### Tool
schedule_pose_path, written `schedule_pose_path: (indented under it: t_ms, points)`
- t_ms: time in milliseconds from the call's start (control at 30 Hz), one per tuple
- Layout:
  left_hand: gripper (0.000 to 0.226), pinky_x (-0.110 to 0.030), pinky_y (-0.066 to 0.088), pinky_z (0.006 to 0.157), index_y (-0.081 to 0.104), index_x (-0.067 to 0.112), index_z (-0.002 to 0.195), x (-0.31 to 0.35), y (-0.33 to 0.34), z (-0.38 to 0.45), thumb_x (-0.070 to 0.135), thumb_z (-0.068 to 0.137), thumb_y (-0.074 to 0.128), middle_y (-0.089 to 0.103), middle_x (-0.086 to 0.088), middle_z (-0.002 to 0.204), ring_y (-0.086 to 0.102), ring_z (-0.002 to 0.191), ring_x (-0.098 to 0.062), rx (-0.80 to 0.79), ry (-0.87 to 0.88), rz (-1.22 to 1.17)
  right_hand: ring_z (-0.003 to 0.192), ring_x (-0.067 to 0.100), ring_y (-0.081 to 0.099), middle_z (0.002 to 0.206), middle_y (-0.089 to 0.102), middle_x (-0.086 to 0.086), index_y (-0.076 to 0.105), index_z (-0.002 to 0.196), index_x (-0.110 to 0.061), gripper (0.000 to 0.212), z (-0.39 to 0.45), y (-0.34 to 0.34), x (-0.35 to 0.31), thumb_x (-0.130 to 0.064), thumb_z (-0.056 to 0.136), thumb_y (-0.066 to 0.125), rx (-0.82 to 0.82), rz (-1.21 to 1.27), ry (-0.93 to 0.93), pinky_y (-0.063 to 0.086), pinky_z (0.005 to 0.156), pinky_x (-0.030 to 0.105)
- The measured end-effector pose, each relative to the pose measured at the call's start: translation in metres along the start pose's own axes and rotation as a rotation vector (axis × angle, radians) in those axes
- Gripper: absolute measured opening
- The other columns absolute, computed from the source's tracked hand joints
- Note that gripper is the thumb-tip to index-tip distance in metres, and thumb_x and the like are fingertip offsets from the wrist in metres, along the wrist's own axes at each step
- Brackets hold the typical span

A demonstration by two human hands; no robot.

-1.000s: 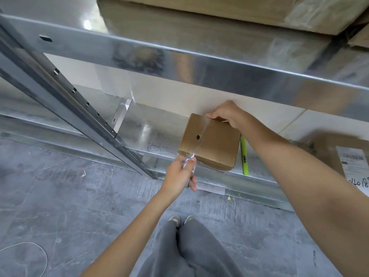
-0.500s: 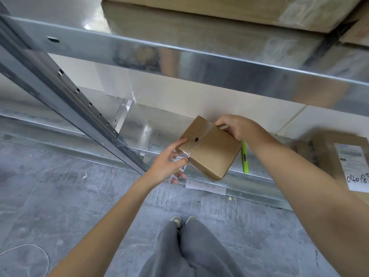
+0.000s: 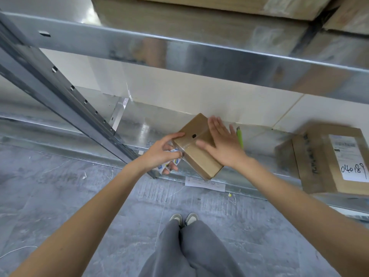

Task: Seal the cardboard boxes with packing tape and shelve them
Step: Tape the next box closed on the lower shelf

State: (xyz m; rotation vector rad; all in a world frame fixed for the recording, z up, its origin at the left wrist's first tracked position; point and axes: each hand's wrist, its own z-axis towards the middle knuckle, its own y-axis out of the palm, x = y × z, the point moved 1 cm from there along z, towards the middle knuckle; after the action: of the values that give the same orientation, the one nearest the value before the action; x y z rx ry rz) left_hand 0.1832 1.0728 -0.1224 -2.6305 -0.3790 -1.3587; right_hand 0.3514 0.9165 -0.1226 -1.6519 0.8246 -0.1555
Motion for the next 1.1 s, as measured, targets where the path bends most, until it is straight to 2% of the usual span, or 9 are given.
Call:
schedule_pose_path:
  t_ms: [67,167,367,467,600,733,867,1000,1100]
  points:
    - [0.059,-0.039,0.045,0.058,0.052,0.052,0.124,0.000,0.001,0.001,0.013,0.084,0.070,0.061,-0.017,0.115,0.072,0.077,-0.037,0.002,0.005,0.006,0.147,0.009,-0.018,0.162,-0.013,-0.002,-0.006,0.156,-0.014,0.110,-0.009,0.010,-0.002,-0.087,0.075,0.011,0.014,-0.208,-0.073,-0.015,0.118,0.044]
    - [0.060,-0.032,0.044,0.049,0.050,0.046,0.130,0.002,0.000,0.002,0.010,0.086,0.068,0.063,-0.019,0.110,0.071,0.073,-0.036,-0.004,0.002,0.014,0.148,0.008,-0.016,0.163,-0.010,-0.002,-0.002,0.156,-0.015,0.109,-0.012,0.018,-0.011,-0.086,0.075,0.011,0.009,-0.198,-0.116,-0.012,0.119,0.050]
    - [0.060,-0.024,0.040,0.036,0.046,0.038,0.138,0.009,0.001,0.002,0.007,0.090,0.064,0.064,-0.016,0.102,0.071,0.071,-0.036,-0.013,0.003,0.088,0.150,0.014,0.003,0.164,0.008,-0.002,0.011,0.156,-0.016,0.067,-0.030,0.041,-0.031,-0.045,0.099,0.032,0.096,-0.205,-0.317,0.007,0.115,0.064]
    - [0.060,-0.023,0.040,0.035,0.046,0.037,0.139,0.013,0.001,0.001,0.006,0.090,0.063,0.064,-0.018,0.103,0.071,0.071,-0.037,-0.016,0.002,0.106,0.148,0.019,0.021,0.160,0.024,-0.001,0.025,0.153,-0.015,0.064,-0.034,0.051,-0.037,-0.026,0.096,0.050,0.192,-0.261,-0.387,0.017,0.110,0.069]
    - [0.061,-0.026,0.044,0.039,0.047,0.041,0.137,0.018,-0.004,0.000,0.010,0.088,0.065,0.067,-0.019,0.106,0.072,0.073,-0.037,-0.020,-0.010,0.150,0.145,0.020,0.030,0.156,0.034,-0.002,0.034,0.150,-0.016,0.063,-0.032,0.047,-0.045,-0.021,0.092,0.057,0.221,-0.221,-0.356,0.021,0.108,0.070]
    - [0.065,-0.024,0.055,0.061,0.042,0.047,0.140,0.014,-0.002,-0.008,0.029,0.087,0.073,0.062,-0.010,0.120,0.072,0.066,-0.017,0.024,0.093,0.306,0.149,0.017,0.015,0.160,0.023,-0.006,0.021,0.154,-0.026,0.072,-0.033,0.041,-0.045,-0.035,0.091,0.054,0.149,-0.150,-0.310,0.013,0.111,0.068]
    - [0.079,-0.037,0.056,0.079,0.034,0.067,0.131,-0.006,0.000,-0.018,0.066,0.064,0.077,0.065,0.004,0.110,0.070,0.079,-0.019,0.199,0.176,0.443,0.148,0.031,-0.018,0.163,-0.011,0.005,-0.012,0.152,-0.038,0.115,-0.028,0.030,-0.034,-0.073,0.070,0.061,0.084,-0.117,0.042,-0.013,0.109,0.064]
    - [0.076,-0.042,0.053,0.087,0.036,0.052,0.137,-0.032,0.001,-0.017,0.057,0.072,0.075,0.060,0.014,0.113,0.061,0.100,-0.010,0.353,0.217,0.550,0.145,0.039,0.004,0.161,-0.006,0.013,0.003,0.154,-0.030,0.117,-0.021,0.017,-0.034,-0.078,0.064,0.060,0.050,-0.083,0.182,0.014,0.111,0.062]
    - [0.071,-0.032,0.052,0.093,0.043,0.033,0.139,-0.030,0.005,-0.019,0.039,0.078,0.079,0.057,0.010,0.122,0.062,0.106,-0.008,0.532,0.253,0.169,0.144,0.033,0.012,0.162,0.004,0.006,0.013,0.153,-0.034,0.112,-0.023,0.011,-0.036,-0.074,0.062,0.065,0.098,0.094,0.242,0.019,0.111,0.055]
